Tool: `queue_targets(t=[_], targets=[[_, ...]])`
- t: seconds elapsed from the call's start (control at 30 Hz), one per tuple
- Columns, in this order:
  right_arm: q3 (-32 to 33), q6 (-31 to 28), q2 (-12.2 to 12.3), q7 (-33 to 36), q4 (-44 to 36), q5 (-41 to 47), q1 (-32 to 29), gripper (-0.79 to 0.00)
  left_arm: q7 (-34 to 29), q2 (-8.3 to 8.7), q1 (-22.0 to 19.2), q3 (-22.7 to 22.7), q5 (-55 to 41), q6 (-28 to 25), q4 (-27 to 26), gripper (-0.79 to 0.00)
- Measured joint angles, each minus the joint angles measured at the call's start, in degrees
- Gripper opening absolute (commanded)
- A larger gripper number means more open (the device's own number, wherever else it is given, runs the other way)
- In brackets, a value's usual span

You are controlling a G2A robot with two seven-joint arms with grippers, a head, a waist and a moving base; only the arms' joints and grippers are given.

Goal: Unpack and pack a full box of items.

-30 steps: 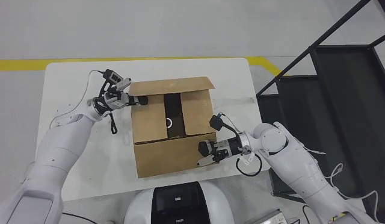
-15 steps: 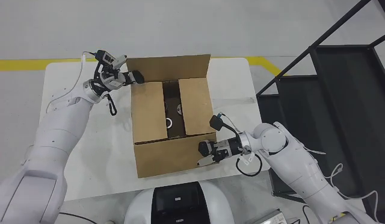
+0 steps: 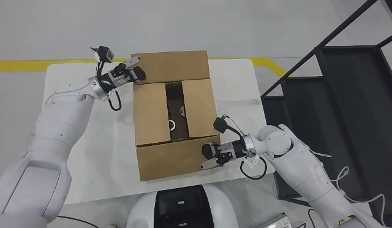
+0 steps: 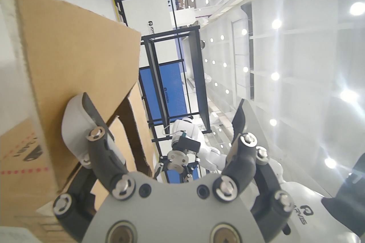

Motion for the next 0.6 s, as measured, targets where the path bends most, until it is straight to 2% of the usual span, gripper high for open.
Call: queue_targets(t=[0.23, 0.4, 0.6], targets=[[0.0, 0.0, 0.0, 0.0, 0.0, 0.0, 0.0, 0.0, 3.38, -1.56, -2.52, 1.58, 4.4, 1.45, 5.51, 0.0], [0.0, 0.0, 0.0, 0.0, 0.0, 0.0, 0.0, 0.0, 4.65, -2.4, -2.87, 0.82, 2.99, 1.94, 6.31, 0.0], [0.0, 0.0, 0.0, 0.0, 0.0, 0.0, 0.0, 0.0, 3.12, -3.22, -3.33, -1.18, -1.37, 1.34, 5.78, 0.0]])
